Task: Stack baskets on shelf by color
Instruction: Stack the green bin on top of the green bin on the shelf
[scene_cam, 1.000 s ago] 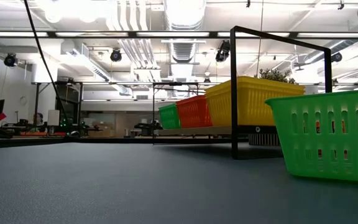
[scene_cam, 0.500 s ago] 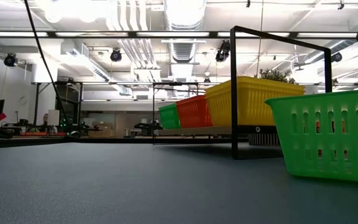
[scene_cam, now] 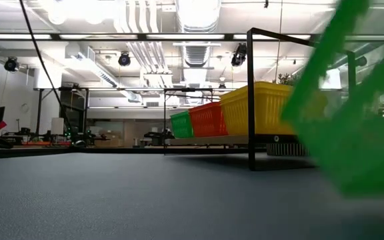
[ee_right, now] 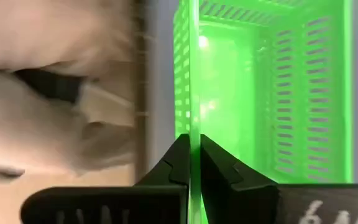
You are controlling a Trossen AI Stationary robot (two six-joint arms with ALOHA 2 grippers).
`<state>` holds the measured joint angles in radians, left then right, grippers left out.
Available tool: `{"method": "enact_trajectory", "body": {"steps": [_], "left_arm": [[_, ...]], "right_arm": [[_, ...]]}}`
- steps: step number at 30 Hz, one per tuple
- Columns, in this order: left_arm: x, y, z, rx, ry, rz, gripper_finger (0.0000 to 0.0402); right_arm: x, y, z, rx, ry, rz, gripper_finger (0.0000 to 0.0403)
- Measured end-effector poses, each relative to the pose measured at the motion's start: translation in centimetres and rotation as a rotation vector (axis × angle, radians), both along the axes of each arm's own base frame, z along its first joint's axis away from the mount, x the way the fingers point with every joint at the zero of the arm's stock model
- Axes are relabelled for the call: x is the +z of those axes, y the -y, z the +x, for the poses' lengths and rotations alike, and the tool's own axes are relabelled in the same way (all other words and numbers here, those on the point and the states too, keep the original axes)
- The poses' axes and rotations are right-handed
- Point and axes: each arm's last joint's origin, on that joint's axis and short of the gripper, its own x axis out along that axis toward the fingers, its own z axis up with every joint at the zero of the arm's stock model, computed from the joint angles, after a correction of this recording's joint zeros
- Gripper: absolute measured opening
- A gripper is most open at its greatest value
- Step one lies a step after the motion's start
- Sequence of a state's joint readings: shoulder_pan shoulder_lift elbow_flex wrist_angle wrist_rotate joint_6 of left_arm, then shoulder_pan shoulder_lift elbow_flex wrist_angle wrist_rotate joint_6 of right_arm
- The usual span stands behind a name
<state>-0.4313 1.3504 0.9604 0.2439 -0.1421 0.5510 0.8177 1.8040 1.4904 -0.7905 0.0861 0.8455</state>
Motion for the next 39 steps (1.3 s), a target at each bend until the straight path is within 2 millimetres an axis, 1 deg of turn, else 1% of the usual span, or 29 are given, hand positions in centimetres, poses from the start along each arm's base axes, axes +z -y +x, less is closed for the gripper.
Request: {"method": "enact_trajectory", "body": {"steps": [2,4,7,9,11,13,15,17,19,22,25,27,30,35,39], "left_arm": [[0.0,-0.8,-0.9,0.024,0.023,0.007,0.0000],[0.2,-1.6,-2.1,0.067,0.039,0.012,0.0000],[1.0,-2.8,-4.0,0.111,0.090,-0.015,0.0000],[1.0,-3.3,-5.1,0.113,0.115,-0.033,0.0000],[0.6,-3.7,-6.0,0.112,0.122,-0.037,0.0000],[0.3,-4.0,-6.7,0.112,0.122,-0.036,0.0000],[0.2,-4.4,-7.5,0.112,0.138,-0.043,0.0000],[0.2,-4.6,-8.0,0.113,0.151,-0.047,0.0000],[-0.1,-4.8,-8.4,0.118,0.154,-0.025,0.0000],[-0.1,-5.1,-9.2,0.126,0.179,0.013,0.0000],[0.0,-5.4,-9.7,0.131,0.191,0.015,0.0000],[0.1,-5.5,-9.9,0.131,0.194,0.010,0.0000],[0.1,-5.5,-10.1,0.131,0.187,0.014,0.0000],[0.1,-5.6,-10.2,0.131,0.186,0.021,0.0000],[0.3,-5.6,-10.3,0.131,0.195,0.021,0.0000]], "right_arm": [[1.9,-0.2,0.0,0.092,0.036,0.046,0.0009],[4.3,-0.1,-0.2,0.176,0.096,0.075,0.0009],[8.1,0.7,-0.4,0.299,0.212,0.074,0.0009],[10.5,1.5,-0.7,0.416,0.325,-0.012,0.0009],[12.6,2.4,-1.1,0.505,0.449,-0.149,0.0009],[14.7,3.7,-1.1,0.550,0.539,-0.282,0.0009],[16.8,5.6,-0.7,0.549,0.598,-0.338,0.0009],[18.5,8.1,0.1,0.522,0.632,-0.386,0.0009],[19.5,10.7,1.1,0.505,0.649,-0.453,0.0009],[20.1,14.7,2.4,0.531,0.602,-0.552,0.0009],[20.2,19.3,3.7,0.534,0.523,-0.615,0.0009],[20.0,22.5,4.4,0.524,0.467,-0.657,0.0009],[19.3,26.9,5.0,0.526,0.396,-0.681,0.0009],[17.6,33.5,5.0,0.509,0.345,-0.625,0.0009],[16.2,37.9,4.5,0.466,0.365,-0.546,0.0009]]}}
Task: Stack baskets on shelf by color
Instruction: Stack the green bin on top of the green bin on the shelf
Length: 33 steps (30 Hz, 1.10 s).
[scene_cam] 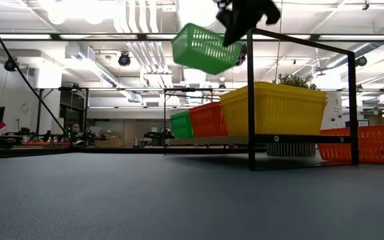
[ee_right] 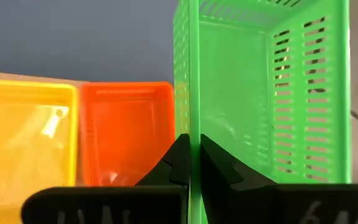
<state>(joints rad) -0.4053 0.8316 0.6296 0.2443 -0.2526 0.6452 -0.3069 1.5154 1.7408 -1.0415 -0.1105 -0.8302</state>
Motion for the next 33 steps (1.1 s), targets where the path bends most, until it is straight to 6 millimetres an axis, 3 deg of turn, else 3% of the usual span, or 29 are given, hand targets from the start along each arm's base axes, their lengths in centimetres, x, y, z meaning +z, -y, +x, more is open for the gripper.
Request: {"method": "enact_trajectory", "body": {"steps": [4,8,21,33], "left_arm": [[0.1,-0.1,-0.1,0.010,0.006,0.015,0.0000],[0.0,-0.1,0.0,0.019,0.004,0.024,0.0000],[0.0,-0.1,0.0,0.019,0.005,0.024,0.0000],[0.0,-0.1,0.0,0.019,0.005,0.024,0.0000]], "right_arm": [[-1.7,3.3,-0.3,-0.036,0.015,0.047,0.0009],[-3.8,5.1,0.0,-0.027,0.001,0.043,0.0009],[-8.6,7.1,2.5,-0.047,-0.102,0.034,0.0009],[-9.0,7.2,2.6,-0.055,-0.127,0.002,0.0009]]}}
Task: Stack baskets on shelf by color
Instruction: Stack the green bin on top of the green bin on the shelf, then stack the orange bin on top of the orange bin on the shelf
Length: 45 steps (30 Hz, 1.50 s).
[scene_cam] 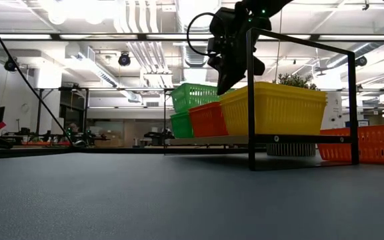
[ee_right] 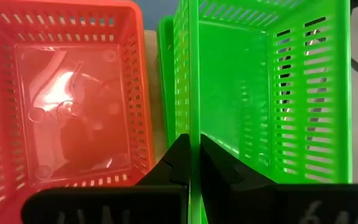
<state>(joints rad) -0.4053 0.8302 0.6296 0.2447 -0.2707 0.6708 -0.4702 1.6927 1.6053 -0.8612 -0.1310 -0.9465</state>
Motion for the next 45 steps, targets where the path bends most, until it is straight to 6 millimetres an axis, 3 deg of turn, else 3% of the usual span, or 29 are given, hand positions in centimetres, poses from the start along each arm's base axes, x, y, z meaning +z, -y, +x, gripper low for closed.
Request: {"method": "enact_trajectory", "body": {"steps": [9,22,32,38,45], "left_arm": [[0.0,0.0,0.0,0.000,0.001,0.000,0.0000],[0.0,0.0,0.0,0.001,0.003,0.016,0.0000],[0.0,0.0,0.0,0.001,0.003,0.017,0.0000],[0.0,0.0,0.0,0.001,0.003,0.017,0.0000],[0.0,0.0,0.0,0.001,0.004,0.025,0.0000]], "right_arm": [[0.0,0.0,0.0,-0.003,0.003,0.000,0.0014],[-1.8,0.6,0.7,-0.083,-0.054,-0.014,0.0062],[-1.8,0.6,0.8,-0.129,-0.049,0.012,0.0099],[-0.1,0.1,1.1,-0.239,-0.012,0.069,0.0094],[4.5,-2.6,1.4,-0.490,0.024,0.241,0.0070]]}}
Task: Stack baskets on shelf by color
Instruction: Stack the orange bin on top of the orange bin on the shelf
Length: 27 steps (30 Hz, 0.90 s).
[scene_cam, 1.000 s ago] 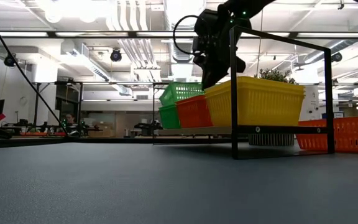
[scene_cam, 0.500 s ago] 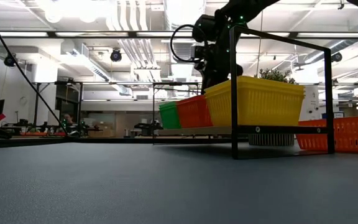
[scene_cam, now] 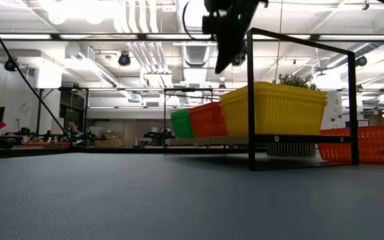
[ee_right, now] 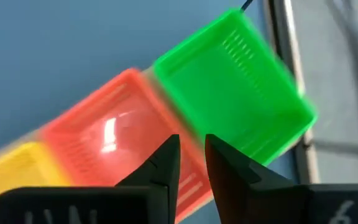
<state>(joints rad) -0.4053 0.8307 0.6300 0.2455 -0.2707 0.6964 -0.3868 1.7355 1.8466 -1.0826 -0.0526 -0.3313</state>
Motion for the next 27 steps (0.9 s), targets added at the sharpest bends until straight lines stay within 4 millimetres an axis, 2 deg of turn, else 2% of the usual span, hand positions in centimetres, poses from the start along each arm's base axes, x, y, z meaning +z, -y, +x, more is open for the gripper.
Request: {"method": "enact_trajectory", "body": {"steps": [6,15,20,27], "left_arm": [[0.0,0.0,0.0,0.000,0.000,0.000,0.0000],[0.0,0.0,0.0,0.000,0.001,-0.001,0.0000],[0.1,0.0,0.0,0.000,0.005,-0.004,0.0000],[0.1,0.0,0.0,0.000,0.008,-0.009,0.0000]], "right_arm": [[3.0,-4.2,-1.3,-0.095,-0.126,0.137,0.0048],[5.2,-10.3,-4.7,-0.235,-0.213,0.249,0.0012],[5.1,-13.4,-7.4,-0.329,-0.206,0.310,0.0009],[2.8,-16.9,-12.0,-0.608,-0.192,0.323,0.0009]]}}
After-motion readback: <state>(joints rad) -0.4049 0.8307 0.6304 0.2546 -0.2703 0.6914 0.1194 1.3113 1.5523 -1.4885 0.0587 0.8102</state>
